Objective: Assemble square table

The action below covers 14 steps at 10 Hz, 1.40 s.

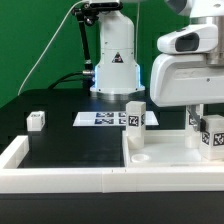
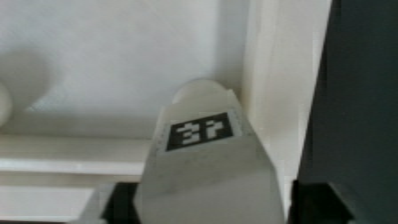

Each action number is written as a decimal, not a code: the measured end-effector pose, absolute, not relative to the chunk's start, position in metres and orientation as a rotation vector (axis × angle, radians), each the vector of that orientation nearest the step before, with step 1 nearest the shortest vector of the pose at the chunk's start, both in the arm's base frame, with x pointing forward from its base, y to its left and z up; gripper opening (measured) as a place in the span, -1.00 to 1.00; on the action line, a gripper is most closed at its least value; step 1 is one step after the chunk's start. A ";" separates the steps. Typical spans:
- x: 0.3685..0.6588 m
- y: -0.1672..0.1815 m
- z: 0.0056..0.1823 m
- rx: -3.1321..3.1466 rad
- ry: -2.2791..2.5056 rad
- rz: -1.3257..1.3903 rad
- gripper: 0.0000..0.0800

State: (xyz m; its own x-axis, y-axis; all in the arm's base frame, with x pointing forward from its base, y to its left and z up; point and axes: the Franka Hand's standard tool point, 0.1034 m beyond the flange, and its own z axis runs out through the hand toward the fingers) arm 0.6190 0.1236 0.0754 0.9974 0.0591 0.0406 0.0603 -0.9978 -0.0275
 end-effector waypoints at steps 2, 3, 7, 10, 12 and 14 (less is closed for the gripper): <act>0.619 0.122 0.075 -3.112 -0.037 -0.061 -0.27; 0.619 0.122 0.075 -3.112 -0.039 -0.061 -0.27; 0.620 0.119 0.074 -3.005 0.707 -0.059 -0.27; 0.619 0.118 0.073 -2.791 1.301 -0.039 -0.27; 0.619 0.119 0.073 -2.647 1.580 -0.016 -0.27; 0.620 0.114 0.073 -2.501 1.765 0.019 -0.27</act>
Offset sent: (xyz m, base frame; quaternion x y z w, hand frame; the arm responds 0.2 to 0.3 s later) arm 0.0000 0.0000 0.0000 0.0000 0.0000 0.0000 1.0000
